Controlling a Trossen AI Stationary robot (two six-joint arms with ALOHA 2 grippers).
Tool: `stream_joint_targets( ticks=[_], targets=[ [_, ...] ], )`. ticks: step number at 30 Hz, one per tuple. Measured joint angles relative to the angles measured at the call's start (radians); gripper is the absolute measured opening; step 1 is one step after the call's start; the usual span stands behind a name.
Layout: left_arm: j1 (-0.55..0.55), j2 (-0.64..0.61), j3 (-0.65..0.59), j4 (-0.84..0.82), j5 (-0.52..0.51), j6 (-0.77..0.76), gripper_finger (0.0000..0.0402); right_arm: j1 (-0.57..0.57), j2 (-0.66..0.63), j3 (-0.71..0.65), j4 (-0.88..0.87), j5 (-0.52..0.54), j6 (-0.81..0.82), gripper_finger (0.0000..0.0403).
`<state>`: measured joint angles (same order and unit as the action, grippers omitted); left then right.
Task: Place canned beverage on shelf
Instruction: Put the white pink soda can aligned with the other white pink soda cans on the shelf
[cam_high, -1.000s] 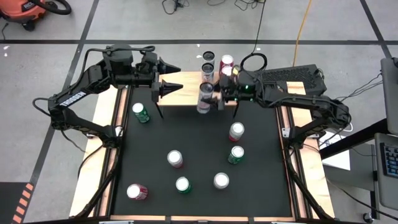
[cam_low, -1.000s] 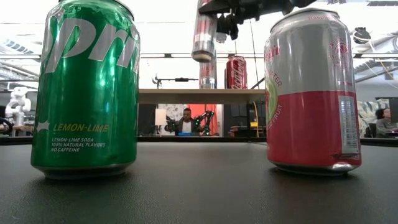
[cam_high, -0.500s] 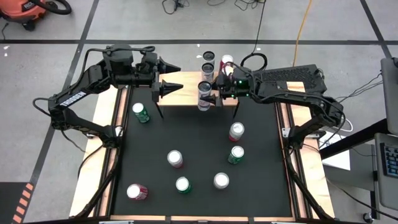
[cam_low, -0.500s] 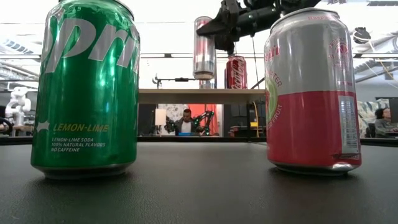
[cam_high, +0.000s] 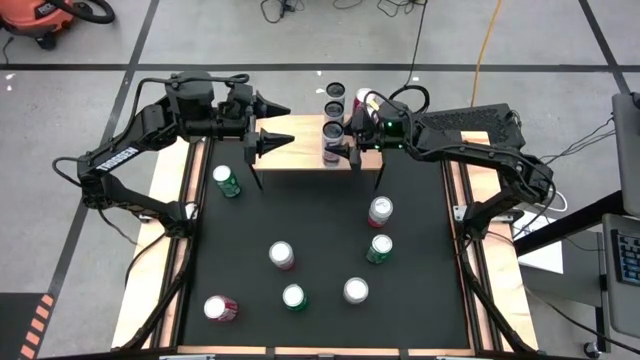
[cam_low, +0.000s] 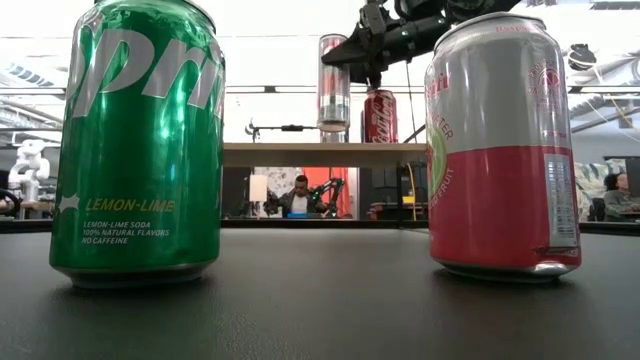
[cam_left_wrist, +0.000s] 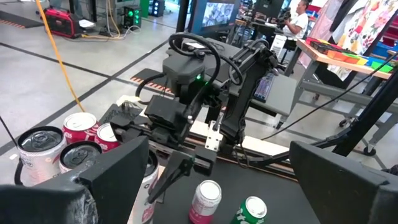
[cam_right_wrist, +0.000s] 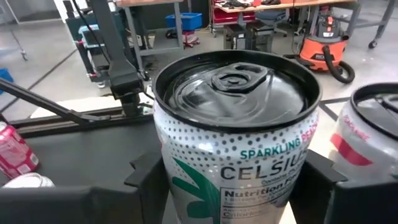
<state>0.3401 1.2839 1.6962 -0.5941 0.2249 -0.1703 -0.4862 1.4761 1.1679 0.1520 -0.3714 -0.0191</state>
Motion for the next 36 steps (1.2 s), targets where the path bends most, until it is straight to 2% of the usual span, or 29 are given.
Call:
stream_joint_targets(
  ticks=[5,15,25,36],
  targets=[
    [0.000,0.000,0.000,0.000,0.000,0.002,0.0386,0.000,0.000,0.000,-0.044,0.001,-0.072,0.0226],
    [0.001,0.001,0.000,0.000,0.000,0.003,0.0386,-0.009,0.006,0.000,-0.063,0.003,-0.101,0.0226],
    [0.000,0.001,0.000,0.000,0.000,0.000,0.0386,-0.012,0.013,0.000,-0.059,0.003,-0.065,0.0228],
    [0.000,0.001,0.000,0.000,0.000,0.002,0.0386,-0.012,0.013,0.000,-0.059,0.003,-0.045,0.0250]
  ],
)
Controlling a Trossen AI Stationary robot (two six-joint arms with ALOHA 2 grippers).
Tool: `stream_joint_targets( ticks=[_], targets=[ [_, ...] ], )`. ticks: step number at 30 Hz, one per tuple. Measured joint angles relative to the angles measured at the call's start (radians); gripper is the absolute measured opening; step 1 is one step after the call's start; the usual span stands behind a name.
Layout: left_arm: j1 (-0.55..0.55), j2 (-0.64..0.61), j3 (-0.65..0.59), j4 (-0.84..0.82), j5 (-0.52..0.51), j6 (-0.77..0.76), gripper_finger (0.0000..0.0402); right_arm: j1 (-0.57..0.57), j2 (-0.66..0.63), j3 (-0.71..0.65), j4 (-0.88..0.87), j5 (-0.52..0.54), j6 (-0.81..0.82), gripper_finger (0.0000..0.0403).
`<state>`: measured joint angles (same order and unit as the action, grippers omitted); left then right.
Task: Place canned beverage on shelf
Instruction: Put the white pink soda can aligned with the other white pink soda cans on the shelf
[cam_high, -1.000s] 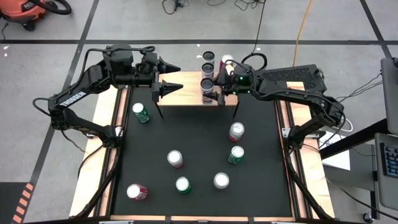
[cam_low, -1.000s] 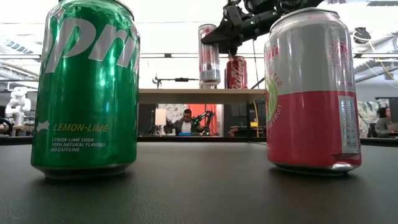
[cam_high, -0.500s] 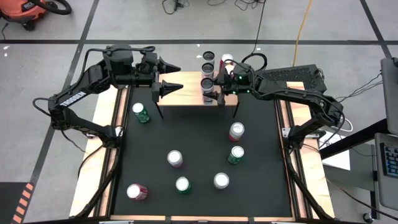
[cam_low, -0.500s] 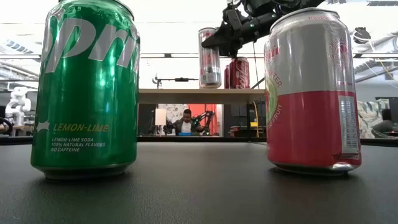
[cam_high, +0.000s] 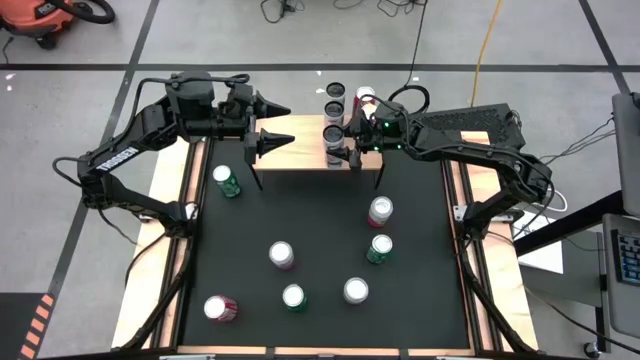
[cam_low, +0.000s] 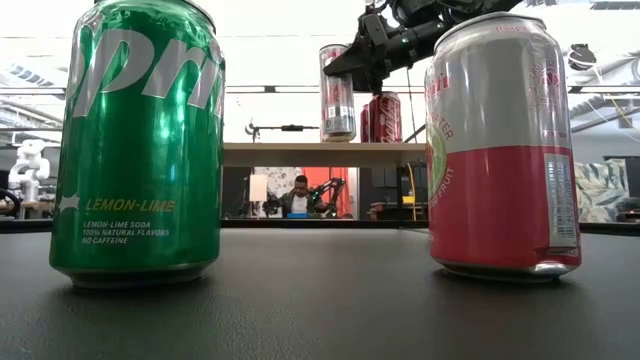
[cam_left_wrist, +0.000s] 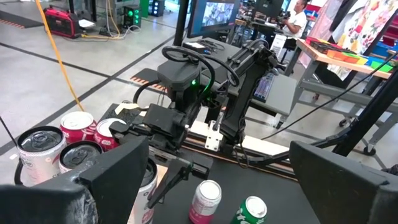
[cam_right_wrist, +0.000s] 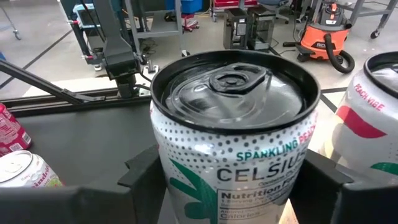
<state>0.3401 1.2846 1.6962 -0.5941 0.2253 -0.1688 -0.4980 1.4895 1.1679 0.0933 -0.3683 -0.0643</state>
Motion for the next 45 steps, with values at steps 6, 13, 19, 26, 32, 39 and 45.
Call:
stream_joint_targets(
  ticks=[6,13,19,26,32,39,45],
  targets=[
    [0.000,0.000,0.000,0.000,0.000,0.000,0.0386,0.000,0.000,0.000,0.000,0.000,-0.001,0.0251],
    [0.000,0.000,0.000,0.000,0.000,0.000,0.0386,0.000,0.000,0.000,0.001,0.000,-0.006,0.0252],
    [0.000,0.000,0.000,0.000,0.000,0.000,0.0386,0.000,0.000,0.000,0.002,0.000,-0.012,0.0269],
    [0.000,0.000,0.000,0.000,0.000,0.000,0.0386,0.000,0.000,0.003,0.020,0.000,-0.025,0.0285],
    [0.000,0.000,0.000,0.000,0.000,0.001,0.0386,0.000,0.000,0.003,0.018,0.000,-0.029,0.0286],
    [0.000,0.000,0.000,-0.031,0.000,0.001,0.0386,0.000,-0.001,0.002,0.016,0.000,-0.028,0.0286],
    [0.000,0.000,0.000,-0.056,0.000,-0.001,0.0386,0.000,-0.024,0.012,-0.003,0.009,-0.029,0.0286]
  ],
)
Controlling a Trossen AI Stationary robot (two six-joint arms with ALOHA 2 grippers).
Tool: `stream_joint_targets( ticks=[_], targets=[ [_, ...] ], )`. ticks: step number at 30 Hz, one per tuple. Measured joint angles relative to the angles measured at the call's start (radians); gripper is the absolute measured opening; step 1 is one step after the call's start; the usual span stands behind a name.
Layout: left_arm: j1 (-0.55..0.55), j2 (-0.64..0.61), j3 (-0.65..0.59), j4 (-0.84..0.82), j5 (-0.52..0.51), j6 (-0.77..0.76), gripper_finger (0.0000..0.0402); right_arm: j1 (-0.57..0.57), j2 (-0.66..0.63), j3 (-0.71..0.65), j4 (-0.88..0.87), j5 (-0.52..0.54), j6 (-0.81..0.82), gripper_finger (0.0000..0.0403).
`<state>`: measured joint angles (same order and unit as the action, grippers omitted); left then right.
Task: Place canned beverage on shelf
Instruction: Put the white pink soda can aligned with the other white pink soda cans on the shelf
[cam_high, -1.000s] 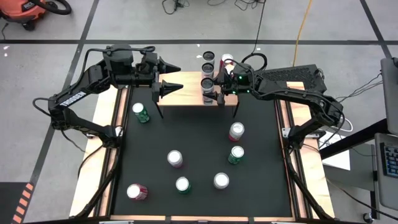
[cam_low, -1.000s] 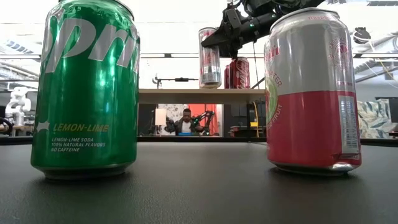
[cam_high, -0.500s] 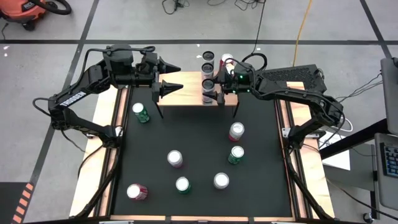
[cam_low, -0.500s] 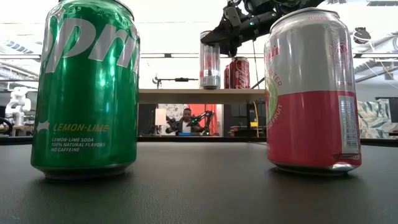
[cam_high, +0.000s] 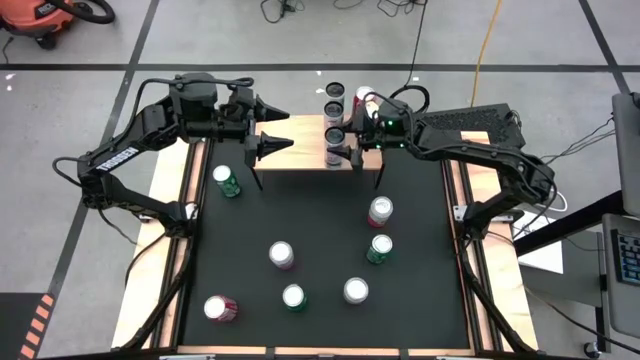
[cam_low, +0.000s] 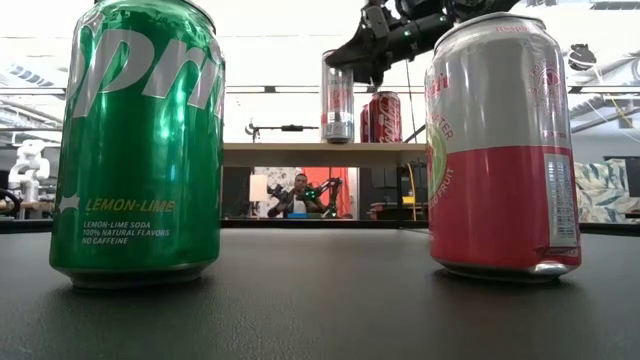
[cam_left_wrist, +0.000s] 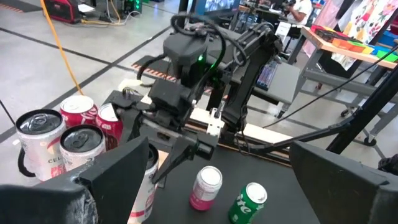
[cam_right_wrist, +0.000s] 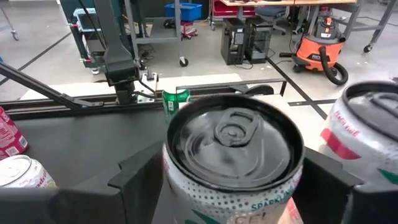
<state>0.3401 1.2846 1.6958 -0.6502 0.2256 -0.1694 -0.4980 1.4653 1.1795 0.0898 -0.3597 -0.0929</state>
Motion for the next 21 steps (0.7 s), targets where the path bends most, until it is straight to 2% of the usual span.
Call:
stream_joint_targets(
  ticks=[6,11,18,21],
  targets=[
    [0.000,0.000,0.000,0.000,0.000,0.000,0.0386,0.000,-0.040,0.035,-0.039,0.052,-0.012,0.0286],
    [0.000,0.000,0.000,-0.010,0.000,-0.006,0.0386,0.000,-0.101,0.112,-0.239,0.074,-0.026,0.0286],
    [0.000,0.003,0.000,-0.039,0.001,-0.006,0.0386,0.040,-0.220,0.146,-0.506,0.072,0.078,0.0286],
    [0.000,0.009,-0.001,-0.040,0.001,-0.003,0.0386,0.072,-0.238,0.148,-0.636,0.108,0.132,0.0282]
  ],
)
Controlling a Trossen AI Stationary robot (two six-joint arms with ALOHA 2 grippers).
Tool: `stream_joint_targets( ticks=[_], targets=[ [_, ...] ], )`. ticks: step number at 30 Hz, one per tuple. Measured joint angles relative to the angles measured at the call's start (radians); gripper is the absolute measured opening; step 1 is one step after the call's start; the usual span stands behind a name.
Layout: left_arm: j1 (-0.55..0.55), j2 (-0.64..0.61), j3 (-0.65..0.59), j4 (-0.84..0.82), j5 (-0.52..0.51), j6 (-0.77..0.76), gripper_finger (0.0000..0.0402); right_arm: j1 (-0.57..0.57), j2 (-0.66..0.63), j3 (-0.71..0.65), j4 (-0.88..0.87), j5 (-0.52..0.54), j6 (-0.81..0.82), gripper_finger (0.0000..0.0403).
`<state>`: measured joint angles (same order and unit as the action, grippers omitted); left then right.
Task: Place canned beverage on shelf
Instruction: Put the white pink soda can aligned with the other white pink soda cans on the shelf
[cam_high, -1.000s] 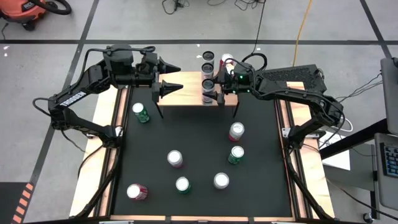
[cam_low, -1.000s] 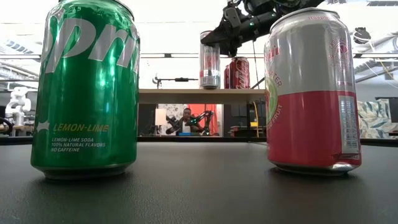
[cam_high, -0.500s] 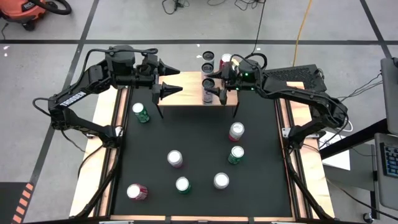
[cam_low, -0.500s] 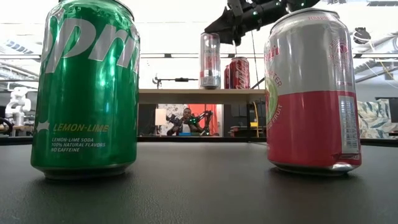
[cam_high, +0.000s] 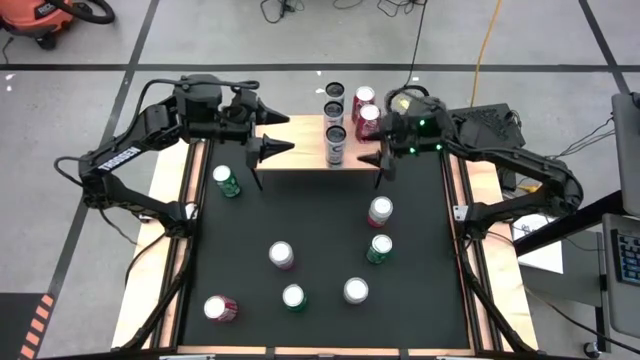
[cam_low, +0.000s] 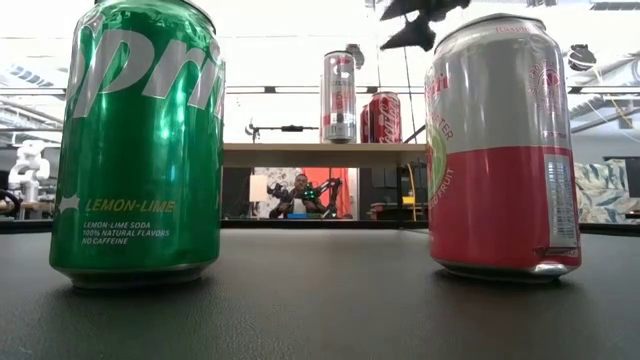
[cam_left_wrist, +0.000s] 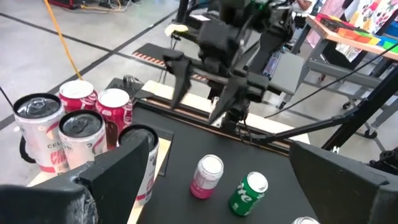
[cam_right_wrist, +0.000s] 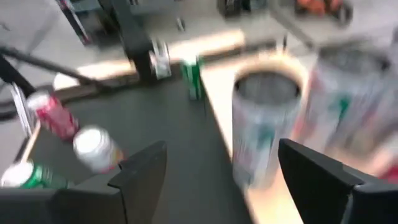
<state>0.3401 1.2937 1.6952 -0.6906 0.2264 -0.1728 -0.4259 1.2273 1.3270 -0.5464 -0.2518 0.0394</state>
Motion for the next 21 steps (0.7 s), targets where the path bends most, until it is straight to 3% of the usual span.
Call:
stream_joint_targets(
  ticks=[3,7,13,21],
  targets=[
    [0.000,0.008,0.000,0.000,0.000,0.009,0.0386,0.036,0.023,-0.002,-0.090,0.047,0.049,0.0269],
    [0.000,0.029,0.000,-0.003,0.000,0.022,0.0386,0.069,0.075,-0.002,-0.058,0.105,0.104,0.0232],
    [0.000,0.073,0.000,-0.083,-0.005,0.022,0.0386,0.089,0.164,-0.002,0.001,0.174,0.187,0.0151],
    [0.002,0.117,-0.022,-0.166,-0.052,0.033,0.0386,0.087,0.252,-0.003,0.028,0.176,0.233,0.0045]
  ],
)
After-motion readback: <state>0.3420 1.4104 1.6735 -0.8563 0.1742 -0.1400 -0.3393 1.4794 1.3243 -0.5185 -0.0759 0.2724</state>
